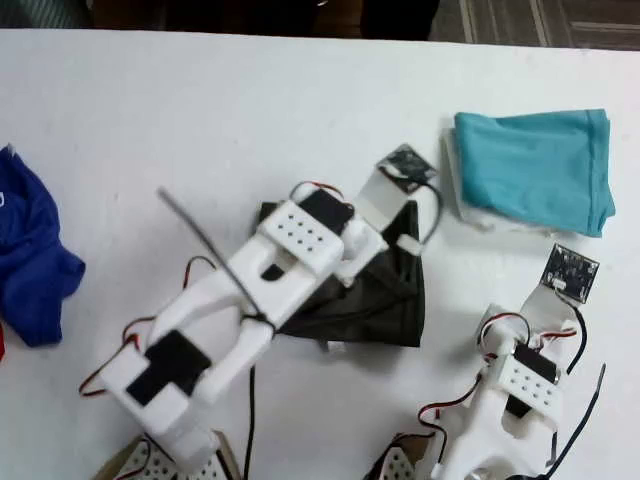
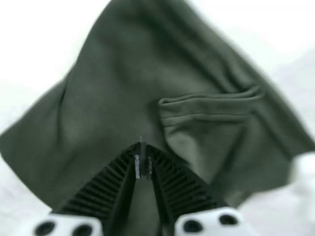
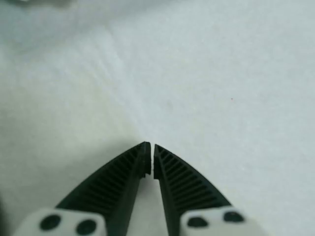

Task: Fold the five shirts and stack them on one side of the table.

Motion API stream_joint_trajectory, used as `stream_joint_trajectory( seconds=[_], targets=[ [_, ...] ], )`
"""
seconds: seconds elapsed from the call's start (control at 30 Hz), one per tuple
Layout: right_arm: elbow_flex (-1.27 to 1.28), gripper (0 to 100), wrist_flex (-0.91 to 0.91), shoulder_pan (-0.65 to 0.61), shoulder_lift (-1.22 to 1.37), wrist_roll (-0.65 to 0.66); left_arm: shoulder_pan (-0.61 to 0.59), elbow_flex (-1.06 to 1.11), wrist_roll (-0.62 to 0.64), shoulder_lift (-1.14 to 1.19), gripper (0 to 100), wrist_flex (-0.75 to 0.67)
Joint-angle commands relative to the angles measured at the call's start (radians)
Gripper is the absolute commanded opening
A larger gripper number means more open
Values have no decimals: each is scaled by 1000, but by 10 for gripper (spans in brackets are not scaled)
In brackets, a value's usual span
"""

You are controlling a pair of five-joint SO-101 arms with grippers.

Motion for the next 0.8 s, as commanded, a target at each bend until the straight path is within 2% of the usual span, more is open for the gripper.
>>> stream_joint_trajectory(
  seconds=[0.0,0.23,0.43,0.57,0.77],
  targets=[
    [-38,21,-19,13,-28,-9,-14,-7,2,55,25,-18],
    [-38,21,-19,13,-28,-9,83,-4,5,130,25,2],
    [-38,21,-19,13,-28,-9,196,-81,9,130,25,150],
    [-38,21,-19,13,-28,-9,267,-102,9,130,25,193],
    [-38,21,-19,13,-28,-11,295,-165,9,129,25,276]
  ],
)
